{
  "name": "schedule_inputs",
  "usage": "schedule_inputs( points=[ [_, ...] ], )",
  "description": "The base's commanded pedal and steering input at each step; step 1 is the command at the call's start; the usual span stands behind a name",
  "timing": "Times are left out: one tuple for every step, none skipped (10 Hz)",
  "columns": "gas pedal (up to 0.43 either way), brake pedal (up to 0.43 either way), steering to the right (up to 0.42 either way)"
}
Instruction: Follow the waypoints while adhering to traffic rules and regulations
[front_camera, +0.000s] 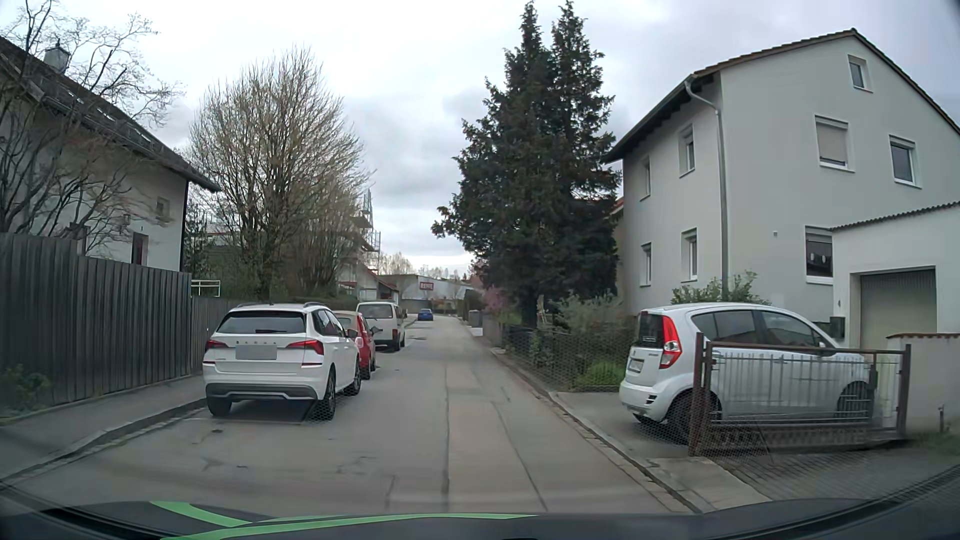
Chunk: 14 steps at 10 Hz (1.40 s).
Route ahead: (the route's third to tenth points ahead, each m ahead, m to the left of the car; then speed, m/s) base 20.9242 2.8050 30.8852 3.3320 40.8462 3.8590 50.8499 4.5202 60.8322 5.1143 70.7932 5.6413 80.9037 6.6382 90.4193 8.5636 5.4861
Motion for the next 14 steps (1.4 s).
schedule_inputs(
  points=[
    [0.15, 0.0, -0.052],
    [0.15, 0.0, -0.047],
    [0.15, 0.0, -0.039],
    [0.157, 0.0, -0.029],
    [0.157, 0.0, -0.012],
    [0.157, 0.0, -0.004],
    [0.157, 0.0, -0.003],
    [0.157, 0.0, -0.003],
    [0.157, 0.0, -0.004],
    [0.169, 0.0, -0.005],
    [0.169, 0.0, -0.005],
    [0.169, 0.0, -0.005],
    [0.169, 0.0, -0.005],
    [0.177, 0.0, -0.005]
  ],
)
